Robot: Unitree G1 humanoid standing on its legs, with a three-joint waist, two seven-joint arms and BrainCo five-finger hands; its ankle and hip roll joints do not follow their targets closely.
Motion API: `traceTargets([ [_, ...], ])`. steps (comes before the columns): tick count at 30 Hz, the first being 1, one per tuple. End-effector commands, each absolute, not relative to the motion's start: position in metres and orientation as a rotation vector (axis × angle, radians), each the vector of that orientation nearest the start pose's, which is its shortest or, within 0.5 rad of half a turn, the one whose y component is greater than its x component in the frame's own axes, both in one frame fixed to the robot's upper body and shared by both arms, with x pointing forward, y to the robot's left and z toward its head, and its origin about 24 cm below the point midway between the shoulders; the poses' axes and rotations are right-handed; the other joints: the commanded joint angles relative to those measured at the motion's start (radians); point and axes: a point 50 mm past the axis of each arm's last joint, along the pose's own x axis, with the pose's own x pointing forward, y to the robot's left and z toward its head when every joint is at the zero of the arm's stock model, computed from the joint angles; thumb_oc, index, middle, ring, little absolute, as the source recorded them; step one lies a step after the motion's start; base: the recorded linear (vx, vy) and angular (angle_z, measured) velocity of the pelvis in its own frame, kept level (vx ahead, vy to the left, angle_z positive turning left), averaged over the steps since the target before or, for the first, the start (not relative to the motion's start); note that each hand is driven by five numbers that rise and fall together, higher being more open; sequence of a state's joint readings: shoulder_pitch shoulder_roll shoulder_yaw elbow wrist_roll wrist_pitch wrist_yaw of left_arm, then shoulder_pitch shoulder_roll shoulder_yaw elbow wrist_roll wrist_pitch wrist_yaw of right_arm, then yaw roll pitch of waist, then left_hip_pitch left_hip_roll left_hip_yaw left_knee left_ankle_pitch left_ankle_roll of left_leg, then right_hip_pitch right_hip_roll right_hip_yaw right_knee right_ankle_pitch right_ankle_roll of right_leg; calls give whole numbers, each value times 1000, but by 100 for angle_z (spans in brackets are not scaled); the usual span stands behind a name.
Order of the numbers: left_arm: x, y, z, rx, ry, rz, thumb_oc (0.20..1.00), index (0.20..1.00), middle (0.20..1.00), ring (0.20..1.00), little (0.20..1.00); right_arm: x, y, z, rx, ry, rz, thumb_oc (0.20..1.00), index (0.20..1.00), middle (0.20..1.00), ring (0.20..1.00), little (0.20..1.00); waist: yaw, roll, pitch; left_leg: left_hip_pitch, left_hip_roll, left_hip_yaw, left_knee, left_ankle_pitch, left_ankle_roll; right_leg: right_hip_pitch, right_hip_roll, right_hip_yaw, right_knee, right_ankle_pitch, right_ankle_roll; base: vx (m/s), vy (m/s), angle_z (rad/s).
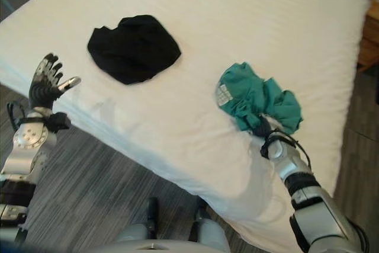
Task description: Pick up bed clothes into laundry basket.
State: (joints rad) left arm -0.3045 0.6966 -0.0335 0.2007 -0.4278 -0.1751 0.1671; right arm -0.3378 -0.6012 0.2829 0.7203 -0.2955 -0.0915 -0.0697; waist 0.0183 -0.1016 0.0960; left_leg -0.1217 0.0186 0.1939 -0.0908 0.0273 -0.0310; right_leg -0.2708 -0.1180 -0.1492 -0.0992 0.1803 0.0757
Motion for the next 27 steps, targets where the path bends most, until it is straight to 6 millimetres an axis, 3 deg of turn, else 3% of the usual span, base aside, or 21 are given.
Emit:
traceTargets([
  [1, 296, 282, 166, 278, -398, 175, 1000, 1000, 1000, 1000, 1000, 193, -276, -81, -724, 761, 258, 200, 200, 200, 200, 200, -18, 26, 51, -54, 28, -27, 4, 40, -44, 68, -35, 25, 12, -27, 97, 35, 32, -38],
  [9, 306, 284, 158, 395, -305, 131, 1000, 1000, 1000, 1000, 1000, 189, -235, -43, -261, 484, 318, 200, 200, 200, 200, 200, -57, 2, 19, -14, 39, 4, 4, 27, -47, 81, -23, 52, 12, -26, 104, 16, 3, -31],
  [13, 315, 289, 158, 493, -250, 165, 1000, 1000, 1000, 1000, 1000, 187, -231, -38, -232, 469, 341, 200, 200, 200, 200, 200, -62, -6, 11, -12, 43, 5, 4, 26, -47, 81, -20, 50, 12, -27, 106, 2, -4, -1],
  [14, 318, 293, 166, 564, -254, 192, 1000, 1000, 1000, 1000, 1000, 186, -229, -36, -216, 457, 346, 200, 200, 200, 200, 200, -65, -9, 10, -7, 45, 3, 4, 21, -48, 87, -19, 50, 12, -30, 108, 0, 0, 0],
  [15, 326, 302, 187, 733, -264, 252, 1000, 1000, 1000, 1000, 1000, 183, -230, -36, -213, 463, 356, 200, 200, 200, 200, 200, -71, -20, 5, -11, 48, 7, 4, 20, -49, 83, -15, 49, 12, -30, 111, 12, -25, -4],
  [16, 327, 302, 187, 734, -266, 251, 1000, 1000, 1000, 1000, 1000, 183, -230, -35, -211, 462, 355, 200, 200, 200, 200, 200, -70, -22, 5, -15, 47, 7, 4, 25, -49, 79, -16, 50, 12, -26, 110, 13, -36, -3],
  [17, 331, 309, 202, 811, -272, 302, 1000, 1000, 1000, 1000, 1000, 183, -231, -34, -214, 461, 360, 200, 200, 200, 200, 200, -80, -30, 0, -15, 51, 9, 4, 20, -51, 78, -11, 49, 12, -27, 113, 1, -65, -1],
  [18, 339, 310, 232, 954, -316, 360, 1000, 1000, 1000, 1000, 1000, 181, -230, -32, -195, 458, 370, 200, 200, 200, 200, 200, -91, -50, -9, -23, 57, 10, 4, 20, -53, 70, -4, 50, 12, -24, 115, -1, -65, -3],
  [19, 340, 309, 233, 956, -319, 359, 1000, 1000, 1000, 1000, 1000, 181, -230, -32, -192, 456, 368, 200, 200, 200, 200, 200, -89, -54, -10, -30, 56, 11, 4, 26, -52, 64, -6, 51, 12, -20, 114, -27, -88, -1],
  [20, 346, 312, 257, 1071, -332, 421, 1000, 1000, 1000, 1000, 1000, 181, -227, -31, -176, 452, 386, 200, 200, 200, 200, 200, -103, -72, -16, -34, 63, 13, 4, 25, -55, 59, -1, 52, 12, -16, 116, -9, -61, -8],
  [22, 352, 312, 269, 1115, -326, 457, 1000, 1000, 1000, 1000, 1000, 182, -226, -31, -174, 448, 385, 200, 200, 200, 200, 200, -104, -87, -17, -40, 65, 13, 4, 27, -55, 54, 1, 50, 12, -13, 117, -7, -57, -10],
  [23, 358, 316, 293, 1168, -320, 542, 1000, 1000, 1000, 1000, 1000, 182, -224, -30, -180, 449, 401, 200, 200, 200, 200, 200, -122, -102, -22, -42, 72, 16, 4, 27, -56, 51, 5, 51, 12, -8, 120, -10, -45, -7],
  [25, 362, 316, 306, 1179, -321, 578, 1000, 1000, 1000, 1000, 1000, 183, -220, -30, -168, 444, 403, 200, 200, 200, 200, 200, -124, -116, -20, -45, 74, 18, 4, 28, -56, 46, 8, 55, 12, -3, 121, -8, -30, -4],
  [27, 363, 321, 332, 1219, -315, 663, 1000, 1000, 1000, 1000, 1000, 188, -213, -28, -179, 428, 433, 200, 200, 200, 200, 200, -140, -140, -19, -54, 80, 26, 4, 30, -57, 33, 15, 64, 12, 7, 125, -21, -26, -11],
])
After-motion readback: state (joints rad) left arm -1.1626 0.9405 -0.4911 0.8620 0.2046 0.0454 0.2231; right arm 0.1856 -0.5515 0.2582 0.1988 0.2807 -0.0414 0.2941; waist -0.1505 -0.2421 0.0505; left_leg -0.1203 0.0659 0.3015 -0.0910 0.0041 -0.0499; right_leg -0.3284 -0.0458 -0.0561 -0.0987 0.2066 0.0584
